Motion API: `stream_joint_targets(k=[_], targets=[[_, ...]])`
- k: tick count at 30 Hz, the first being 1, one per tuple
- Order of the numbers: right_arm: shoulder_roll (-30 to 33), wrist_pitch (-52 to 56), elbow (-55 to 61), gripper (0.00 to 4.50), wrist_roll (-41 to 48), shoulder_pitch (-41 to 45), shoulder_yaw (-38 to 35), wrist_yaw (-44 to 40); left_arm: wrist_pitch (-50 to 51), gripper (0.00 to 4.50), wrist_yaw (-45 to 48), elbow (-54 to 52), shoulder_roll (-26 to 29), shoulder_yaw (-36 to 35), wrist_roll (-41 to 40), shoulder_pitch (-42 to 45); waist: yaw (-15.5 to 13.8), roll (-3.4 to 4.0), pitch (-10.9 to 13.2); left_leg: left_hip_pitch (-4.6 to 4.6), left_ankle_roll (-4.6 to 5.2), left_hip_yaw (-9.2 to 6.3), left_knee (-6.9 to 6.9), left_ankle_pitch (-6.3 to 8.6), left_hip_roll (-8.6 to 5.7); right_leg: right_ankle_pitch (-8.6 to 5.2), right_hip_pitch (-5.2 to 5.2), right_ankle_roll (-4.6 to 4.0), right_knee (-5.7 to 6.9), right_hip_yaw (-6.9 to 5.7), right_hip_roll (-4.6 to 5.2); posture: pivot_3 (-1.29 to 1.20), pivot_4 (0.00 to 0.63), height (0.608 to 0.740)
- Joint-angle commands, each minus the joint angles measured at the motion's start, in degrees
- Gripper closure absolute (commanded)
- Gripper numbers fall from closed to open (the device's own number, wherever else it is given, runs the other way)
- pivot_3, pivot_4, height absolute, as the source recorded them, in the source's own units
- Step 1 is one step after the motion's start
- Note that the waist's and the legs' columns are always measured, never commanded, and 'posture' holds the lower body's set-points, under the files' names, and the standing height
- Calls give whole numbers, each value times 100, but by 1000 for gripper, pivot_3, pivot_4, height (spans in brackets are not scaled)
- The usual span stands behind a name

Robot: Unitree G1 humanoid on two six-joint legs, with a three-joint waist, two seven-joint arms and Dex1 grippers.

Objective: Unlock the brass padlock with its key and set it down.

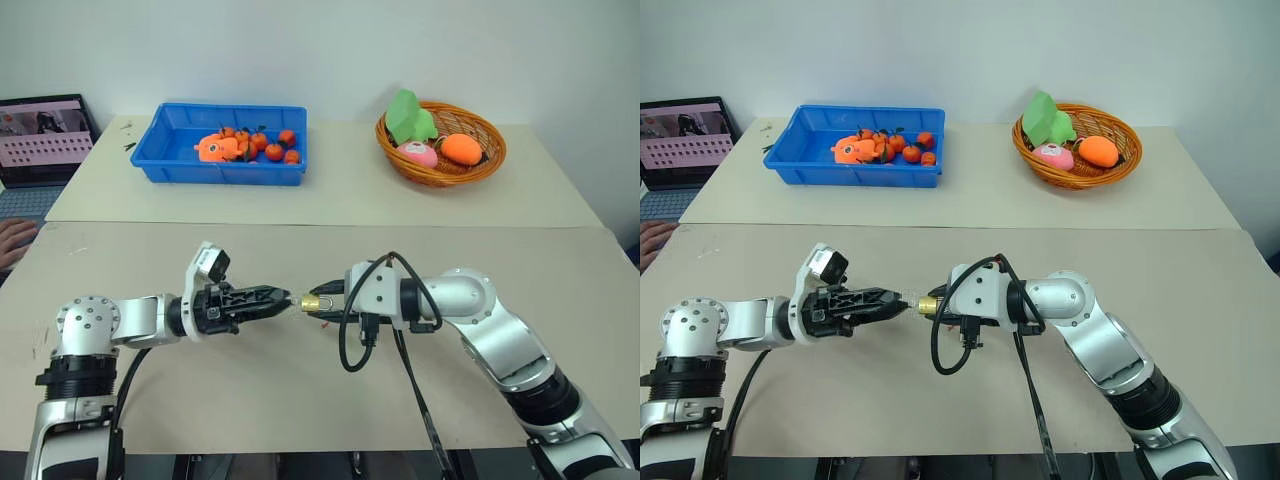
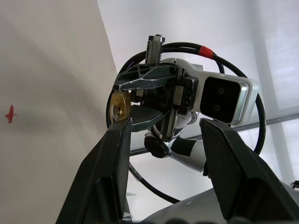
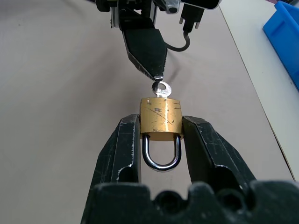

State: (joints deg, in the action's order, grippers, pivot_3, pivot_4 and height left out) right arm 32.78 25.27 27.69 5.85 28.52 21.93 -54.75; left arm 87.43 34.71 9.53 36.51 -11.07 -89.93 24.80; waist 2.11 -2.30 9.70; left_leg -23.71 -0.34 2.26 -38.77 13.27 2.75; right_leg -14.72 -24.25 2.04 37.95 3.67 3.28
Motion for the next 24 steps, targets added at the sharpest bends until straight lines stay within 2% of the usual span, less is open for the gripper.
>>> stream_joint_targets(k=[1,5,6,9,24], targets=[[-12,-42,245,3575,29,61,-38,31,64,2050,202,6,-14,15,61,142,2,0,0,0,0,0,0,0,0,0,0,0,0,0,0,0,150,740],[-19,-38,266,3575,14,45,-22,45,105,3046,317,143,-10,15,179,264,0,0,0,0,0,1,0,0,0,0,0,0,0,0,0,0,150,740],[-23,-32,276,3575,12,40,-17,50,116,3520,345,171,-15,12,213,290,-1,0,0,0,0,2,0,0,0,0,0,0,0,0,0,0,150,740],[-25,-14,314,3575,11,25,-6,56,126,4489,423,213,-43,3,296,339,-1,0,0,-1,0,2,0,0,-1,0,0,0,-1,0,0,0,150,740],[-20,1,330,3575,3,15,-6,65,343,4489,680,135,-124,7,630,372,3,0,0,-4,0,1,0,0,-1,0,-1,0,-3,-1,0,0,150,740]])
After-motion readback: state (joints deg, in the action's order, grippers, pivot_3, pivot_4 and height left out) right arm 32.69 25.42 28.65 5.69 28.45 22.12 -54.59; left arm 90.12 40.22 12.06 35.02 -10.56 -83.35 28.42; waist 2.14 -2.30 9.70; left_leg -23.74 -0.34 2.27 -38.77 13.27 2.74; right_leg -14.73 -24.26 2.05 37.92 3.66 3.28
